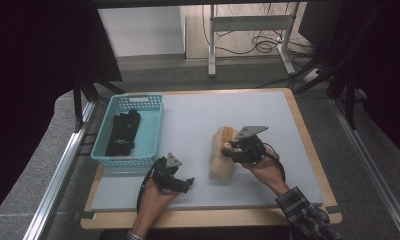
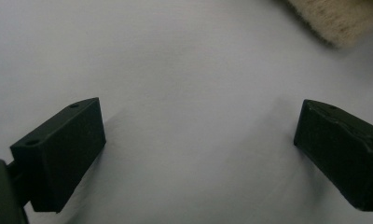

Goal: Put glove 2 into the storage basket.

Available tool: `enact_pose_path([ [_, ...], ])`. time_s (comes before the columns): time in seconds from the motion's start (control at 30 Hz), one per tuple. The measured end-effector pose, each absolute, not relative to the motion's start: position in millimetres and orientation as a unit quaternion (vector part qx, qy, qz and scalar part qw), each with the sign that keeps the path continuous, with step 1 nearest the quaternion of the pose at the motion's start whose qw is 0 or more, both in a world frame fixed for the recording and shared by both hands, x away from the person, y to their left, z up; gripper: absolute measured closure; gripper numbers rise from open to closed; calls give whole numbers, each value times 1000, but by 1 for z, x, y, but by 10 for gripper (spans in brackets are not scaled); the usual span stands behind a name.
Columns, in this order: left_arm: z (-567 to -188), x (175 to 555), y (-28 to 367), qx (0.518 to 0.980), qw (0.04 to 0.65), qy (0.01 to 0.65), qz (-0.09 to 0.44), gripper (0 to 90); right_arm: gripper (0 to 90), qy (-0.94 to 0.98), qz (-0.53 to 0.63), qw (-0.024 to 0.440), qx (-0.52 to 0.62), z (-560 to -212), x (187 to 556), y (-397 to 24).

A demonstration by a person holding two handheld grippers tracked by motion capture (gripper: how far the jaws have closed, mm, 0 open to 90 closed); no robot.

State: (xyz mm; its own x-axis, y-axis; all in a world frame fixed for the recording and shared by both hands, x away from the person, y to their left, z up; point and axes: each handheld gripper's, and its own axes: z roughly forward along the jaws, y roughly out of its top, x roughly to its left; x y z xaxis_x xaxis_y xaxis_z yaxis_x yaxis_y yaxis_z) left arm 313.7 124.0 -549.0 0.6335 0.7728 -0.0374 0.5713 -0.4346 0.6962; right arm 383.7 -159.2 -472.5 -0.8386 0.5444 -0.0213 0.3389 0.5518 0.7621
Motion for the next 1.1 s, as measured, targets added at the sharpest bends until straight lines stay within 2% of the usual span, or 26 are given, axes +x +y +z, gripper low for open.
enact_pose_path([
  [0.13,-549,314,124,835,346,402,144,21,557,882,376,122,257,-490,391,-151],
  [0.27,-549,314,124,834,347,403,144,21,502,881,374,106,270,-502,394,-149],
  [0.4,-549,314,124,835,346,402,144,21,404,879,380,116,263,-495,393,-152],
  [0.63,-549,314,124,835,346,402,144,21,400,864,393,141,281,-478,396,-175],
  [0.67,-549,314,124,835,346,402,144,21,422,860,395,139,291,-477,398,-182],
  [0.93,-549,314,124,835,347,402,144,21,763,861,379,114,321,-489,396,-211],
  [1.1,-549,314,124,835,346,402,144,21,861,869,371,96,314,-502,389,-213],
])
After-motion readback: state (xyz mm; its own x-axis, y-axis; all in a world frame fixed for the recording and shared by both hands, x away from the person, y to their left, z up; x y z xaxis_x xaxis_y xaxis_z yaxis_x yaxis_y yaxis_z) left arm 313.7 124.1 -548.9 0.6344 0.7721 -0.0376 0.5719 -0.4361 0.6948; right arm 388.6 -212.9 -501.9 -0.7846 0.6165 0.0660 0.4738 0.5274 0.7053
